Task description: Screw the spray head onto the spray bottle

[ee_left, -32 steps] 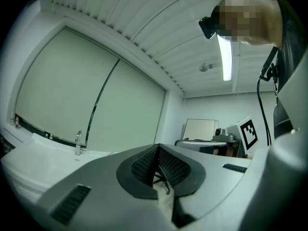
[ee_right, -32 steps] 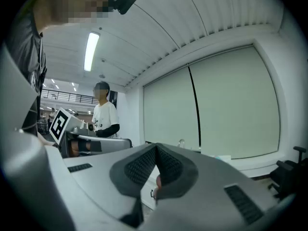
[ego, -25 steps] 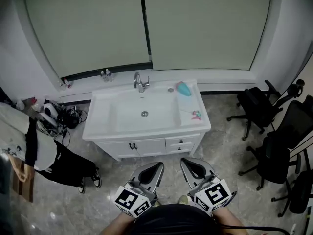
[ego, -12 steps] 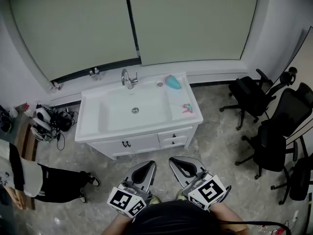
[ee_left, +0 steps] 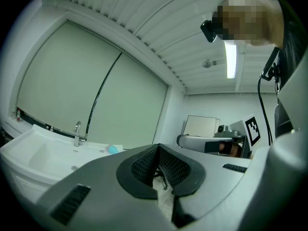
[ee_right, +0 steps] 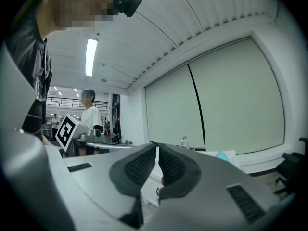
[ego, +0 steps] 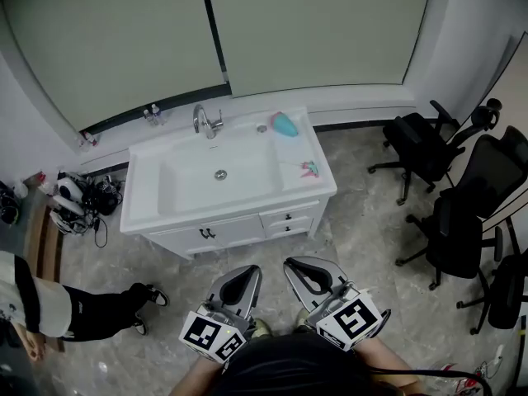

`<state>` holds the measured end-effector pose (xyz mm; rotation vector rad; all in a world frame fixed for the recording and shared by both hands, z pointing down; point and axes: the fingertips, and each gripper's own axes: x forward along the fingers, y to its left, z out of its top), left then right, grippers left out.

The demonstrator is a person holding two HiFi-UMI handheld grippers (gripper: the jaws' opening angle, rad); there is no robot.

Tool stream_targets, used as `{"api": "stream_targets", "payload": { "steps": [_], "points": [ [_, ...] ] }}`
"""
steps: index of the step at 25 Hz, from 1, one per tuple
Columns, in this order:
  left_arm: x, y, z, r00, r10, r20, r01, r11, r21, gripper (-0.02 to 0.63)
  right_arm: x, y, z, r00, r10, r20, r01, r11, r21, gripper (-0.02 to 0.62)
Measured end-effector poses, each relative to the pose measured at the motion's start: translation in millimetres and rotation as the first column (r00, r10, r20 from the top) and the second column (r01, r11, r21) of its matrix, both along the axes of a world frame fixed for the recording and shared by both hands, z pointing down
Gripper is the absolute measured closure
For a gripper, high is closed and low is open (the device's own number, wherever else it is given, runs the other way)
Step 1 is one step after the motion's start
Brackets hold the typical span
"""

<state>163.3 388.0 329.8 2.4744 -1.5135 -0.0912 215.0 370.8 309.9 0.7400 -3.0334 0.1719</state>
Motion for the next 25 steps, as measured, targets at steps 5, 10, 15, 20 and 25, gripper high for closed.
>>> {"api": "stream_targets", "payload": {
  "steps": [5,10,15,20,25],
  "points": [
    [24,-10,4,1.000,0.004,0.003,-0.004,1.000,-0.006,0.611,24,-11,6,1.000,-0.001,0.013,0.001,1.000,-0.015,0.601],
    [49,-31,5,1.000,0.005,-0.011,-0.005,1.000,-0.005,0.611,54,-33,16,1.000,0.005,0.025,-0.003,0.999,-0.052,0.600],
    [66,-52,11,1.000,-0.014,0.008,0.014,1.000,-0.025,0.611,78,-58,26,0.999,0.011,0.043,-0.007,0.997,-0.081,0.595],
    [67,-76,17,0.999,-0.029,0.014,0.030,0.998,-0.048,0.611,86,-81,33,0.998,0.029,0.048,-0.024,0.994,-0.109,0.595],
    [58,-112,26,1.000,-0.004,0.007,0.004,0.998,-0.063,0.611,74,-114,41,0.999,0.043,0.032,-0.039,0.992,-0.123,0.595]
  ]
}}
